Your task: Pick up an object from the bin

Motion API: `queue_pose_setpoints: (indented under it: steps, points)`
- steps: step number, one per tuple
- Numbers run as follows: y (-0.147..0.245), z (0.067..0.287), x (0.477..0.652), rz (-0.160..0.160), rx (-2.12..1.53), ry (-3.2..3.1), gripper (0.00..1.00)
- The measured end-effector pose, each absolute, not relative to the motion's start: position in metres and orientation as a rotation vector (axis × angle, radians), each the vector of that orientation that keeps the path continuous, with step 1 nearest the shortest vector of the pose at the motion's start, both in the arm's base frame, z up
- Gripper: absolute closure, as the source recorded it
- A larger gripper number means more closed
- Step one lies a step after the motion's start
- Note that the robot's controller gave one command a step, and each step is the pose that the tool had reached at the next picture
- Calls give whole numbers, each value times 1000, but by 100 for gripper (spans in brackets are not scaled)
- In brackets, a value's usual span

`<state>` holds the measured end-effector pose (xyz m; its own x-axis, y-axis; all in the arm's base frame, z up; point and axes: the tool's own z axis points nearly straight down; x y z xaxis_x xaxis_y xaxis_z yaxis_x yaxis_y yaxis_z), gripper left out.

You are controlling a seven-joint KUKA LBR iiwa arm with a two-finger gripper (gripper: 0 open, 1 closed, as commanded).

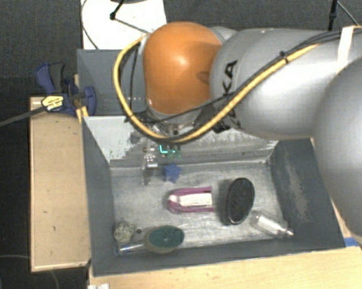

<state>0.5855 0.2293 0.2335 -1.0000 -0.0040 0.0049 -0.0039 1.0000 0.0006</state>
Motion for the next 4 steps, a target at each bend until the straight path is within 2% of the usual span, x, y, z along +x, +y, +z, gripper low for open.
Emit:
queue_pose_setpoints:
  steps: [1, 2, 3, 4]
  points:
    - [236, 153, 478, -2, 300, -3128, 0]
    - [152, 85, 494, 7, 217, -3129, 0]
    - [157, 89, 495, -2, 215, -3135, 100]
    - [55, 220, 555, 5, 720, -3067, 100]
